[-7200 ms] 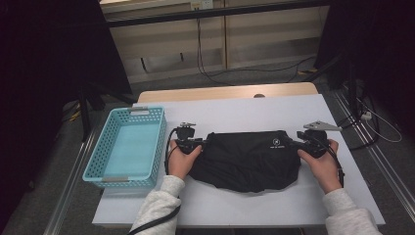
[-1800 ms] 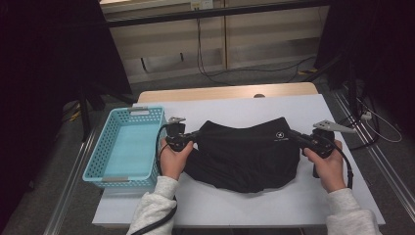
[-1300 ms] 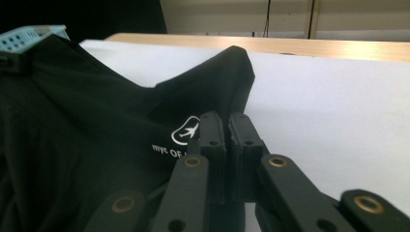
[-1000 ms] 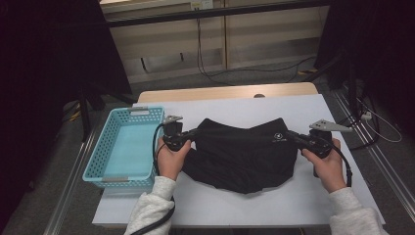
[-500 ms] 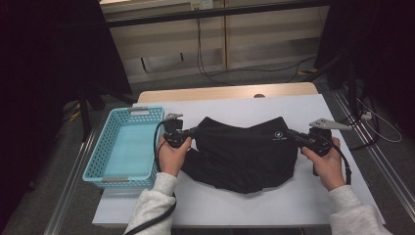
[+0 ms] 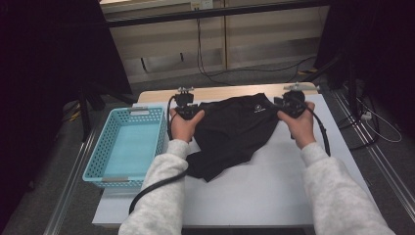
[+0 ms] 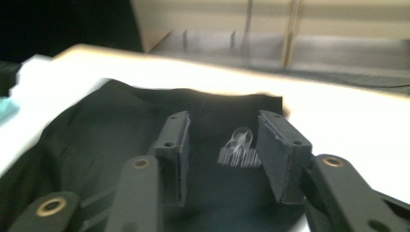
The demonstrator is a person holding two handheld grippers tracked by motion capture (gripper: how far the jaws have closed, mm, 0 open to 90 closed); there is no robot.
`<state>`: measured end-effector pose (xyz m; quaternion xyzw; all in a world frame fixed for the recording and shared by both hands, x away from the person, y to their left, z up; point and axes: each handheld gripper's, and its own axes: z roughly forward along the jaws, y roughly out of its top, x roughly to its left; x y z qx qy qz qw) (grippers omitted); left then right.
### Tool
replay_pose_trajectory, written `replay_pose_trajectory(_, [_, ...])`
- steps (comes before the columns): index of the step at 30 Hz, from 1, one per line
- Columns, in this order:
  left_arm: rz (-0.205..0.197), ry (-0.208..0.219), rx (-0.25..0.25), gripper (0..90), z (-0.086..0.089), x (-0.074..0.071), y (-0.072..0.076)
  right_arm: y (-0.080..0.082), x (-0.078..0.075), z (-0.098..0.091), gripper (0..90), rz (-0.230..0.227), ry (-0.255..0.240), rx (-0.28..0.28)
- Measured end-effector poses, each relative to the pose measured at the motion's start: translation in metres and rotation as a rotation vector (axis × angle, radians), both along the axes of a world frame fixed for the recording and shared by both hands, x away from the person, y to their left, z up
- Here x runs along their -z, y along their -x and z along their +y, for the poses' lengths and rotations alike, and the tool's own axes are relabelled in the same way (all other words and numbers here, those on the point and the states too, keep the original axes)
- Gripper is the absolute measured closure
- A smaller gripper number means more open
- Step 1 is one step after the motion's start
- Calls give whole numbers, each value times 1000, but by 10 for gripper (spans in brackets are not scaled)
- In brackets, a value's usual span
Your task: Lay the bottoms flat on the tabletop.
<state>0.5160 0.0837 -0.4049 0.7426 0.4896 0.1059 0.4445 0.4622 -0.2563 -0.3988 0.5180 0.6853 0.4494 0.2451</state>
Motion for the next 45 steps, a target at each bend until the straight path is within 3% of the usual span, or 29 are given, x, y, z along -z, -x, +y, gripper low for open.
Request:
replay_pose_trajectory(1, [11,-2,0,190,2,7,6,9,9,0,508,20,3,-5])
replay_pose_trajectory(2, [15,0,8,162,5,13,13,28,22,0,495,47,45,-33])
replay_pose_trajectory(3, [20,-13,24,162,7,17,19,28,22,0,495,47,45,-33])
replay_pose_trajectory(5, [9,-37,36,150,13,22,32,46,30,-1,486,49,70,-48])
replay_pose_trajectory(8, [-11,-66,62,124,21,22,48,77,41,2,462,52,44,-85])
replay_pose_trajectory(10, [-21,-72,72,116,26,24,62,84,47,6,464,59,29,-97])
replay_pose_trajectory(15, [-44,-125,94,111,27,27,72,87,44,16,462,44,21,-116])
replay_pose_trajectory(20, [-52,-134,111,111,24,28,78,83,48,33,474,59,47,-169])
replay_pose_trajectory(25, [-54,-141,113,106,24,30,83,77,48,43,521,66,10,-182])
replay_pose_trajectory(27, [-54,-136,111,104,24,31,84,76,46,49,521,66,-2,-204])
replay_pose_trajectory(29, [-57,-137,107,104,25,31,85,75,46,54,521,65,18,-226])
replay_pose_trajectory(31, [-58,-142,111,104,26,30,86,74,48,59,521,81,-2,-245])
replay_pose_trajectory(33, [-60,-137,103,102,28,29,88,73,50,68,511,88,-16,-311])
replay_pose_trajectory(34, [-58,-137,102,102,29,28,88,73,50,68,511,88,-16,-311])
replay_pose_trajectory(38, [-51,-129,98,100,33,27,87,74,54,80,545,102,32,-360])
replay_pose_trajectory(39, [-54,-128,95,100,33,27,87,75,55,83,598,104,65,-378])
replay_pose_trajectory(42, [-59,-122,96,99,33,25,88,75,59,88,690,124,101,-407])
replay_pose_trajectory(45, [-62,-127,96,99,33,24,89,75,61,87,743,147,100,-421])
